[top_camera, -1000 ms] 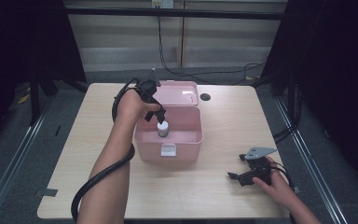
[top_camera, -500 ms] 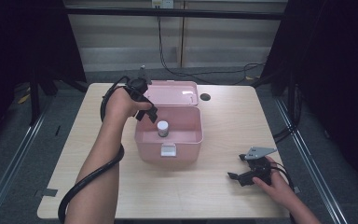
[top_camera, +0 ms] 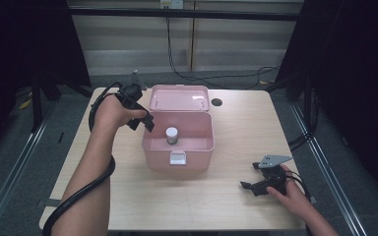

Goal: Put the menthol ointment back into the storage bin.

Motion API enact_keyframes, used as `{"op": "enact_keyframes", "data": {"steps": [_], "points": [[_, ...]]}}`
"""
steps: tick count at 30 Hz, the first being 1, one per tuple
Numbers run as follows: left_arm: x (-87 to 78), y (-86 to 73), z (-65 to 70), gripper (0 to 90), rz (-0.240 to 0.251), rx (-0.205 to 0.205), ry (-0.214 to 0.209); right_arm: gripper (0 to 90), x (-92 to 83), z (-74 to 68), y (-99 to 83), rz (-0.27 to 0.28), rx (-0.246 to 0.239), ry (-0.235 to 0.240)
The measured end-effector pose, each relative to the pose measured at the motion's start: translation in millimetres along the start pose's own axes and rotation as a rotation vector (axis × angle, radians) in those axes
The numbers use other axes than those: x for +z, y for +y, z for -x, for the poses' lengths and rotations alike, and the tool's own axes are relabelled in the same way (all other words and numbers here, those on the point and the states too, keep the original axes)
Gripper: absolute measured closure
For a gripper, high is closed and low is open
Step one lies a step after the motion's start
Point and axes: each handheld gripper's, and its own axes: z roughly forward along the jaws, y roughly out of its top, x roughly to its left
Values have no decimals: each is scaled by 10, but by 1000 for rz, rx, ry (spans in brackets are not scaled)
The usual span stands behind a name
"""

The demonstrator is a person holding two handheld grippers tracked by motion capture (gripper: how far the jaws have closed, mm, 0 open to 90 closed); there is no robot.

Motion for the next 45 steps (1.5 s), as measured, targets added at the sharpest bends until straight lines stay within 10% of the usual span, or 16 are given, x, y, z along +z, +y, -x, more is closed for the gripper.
{"op": "enact_keyframes", "data": {"steps": [16, 45], "points": [[-11, -393, -303, 200, 19, -37, 11, 88, 0, 0, 0, 0, 0, 0], [402, -911, -408, 202, 29, 57, -5, 88, 0, -1, -2, -1, 0, 0]]}}
